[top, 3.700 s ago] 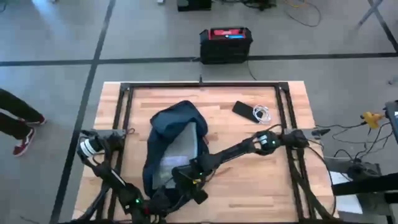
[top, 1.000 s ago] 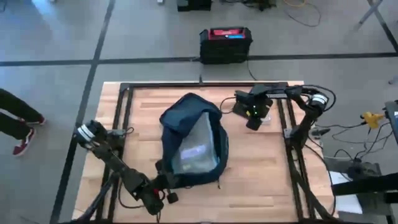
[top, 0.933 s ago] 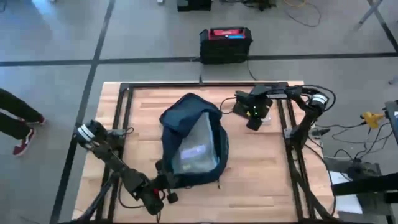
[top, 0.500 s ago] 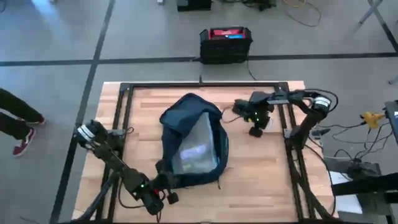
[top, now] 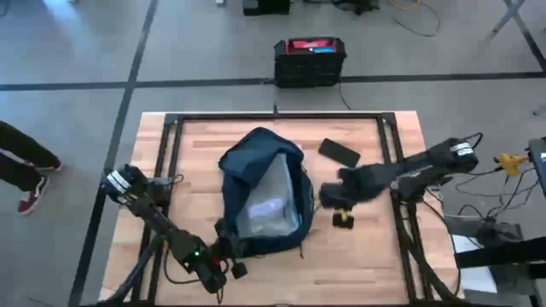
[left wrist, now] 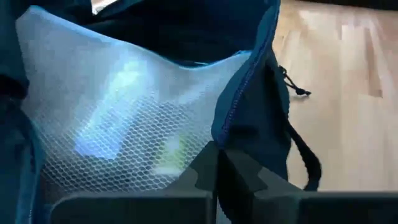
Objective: Unpack backpack
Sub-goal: Put the white charger cable into the black backpack, then put the blue cellphone into the black backpack
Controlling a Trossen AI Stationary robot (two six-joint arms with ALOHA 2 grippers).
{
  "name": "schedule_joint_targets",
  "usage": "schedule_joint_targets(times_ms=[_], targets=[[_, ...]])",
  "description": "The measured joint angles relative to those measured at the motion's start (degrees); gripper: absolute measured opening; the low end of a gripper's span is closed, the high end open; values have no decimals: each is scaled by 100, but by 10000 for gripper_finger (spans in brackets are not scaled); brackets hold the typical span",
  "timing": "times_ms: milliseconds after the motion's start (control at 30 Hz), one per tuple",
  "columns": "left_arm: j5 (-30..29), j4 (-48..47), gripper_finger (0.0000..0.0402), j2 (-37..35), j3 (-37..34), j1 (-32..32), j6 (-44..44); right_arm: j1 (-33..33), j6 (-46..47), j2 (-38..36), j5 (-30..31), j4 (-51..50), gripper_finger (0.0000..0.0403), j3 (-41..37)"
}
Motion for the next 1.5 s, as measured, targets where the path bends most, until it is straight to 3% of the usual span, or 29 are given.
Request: schedule_joint_targets(times_ms=[200, 333, 533, 833, 933, 1167, 1300, 1500], targets=[[-4, 101, 0, 0, 0, 162, 256, 244, -1132, 73, 111, 2397, 0, 280], [-17, 104, 0, -2, 0, 167, 254, -72, -1591, 308, 124, 2882, 0, 274], [-1, 132, 0, -2, 0, 158, 240, -690, -1525, 907, -38, 2628, 31, 270], [1, 173, 8, -2, 0, 160, 224, -1108, -1479, 1345, -206, 2428, 137, 284], [2, 203, 10, -2, 0, 160, 186, -1159, -1633, 1228, -177, 1767, 167, 289], [6, 298, 11, -4, 0, 160, 214, -1562, -1530, 889, 1185, -123, 206, 56], [29, -719, 11, -96, 4, 156, -77, -2292, -1529, 536, 1103, -43, 218, -512], [105, -3332, 11, -662, 2, 132, -2039, -3797, -1728, 244, 948, 965, 217, -1680]])
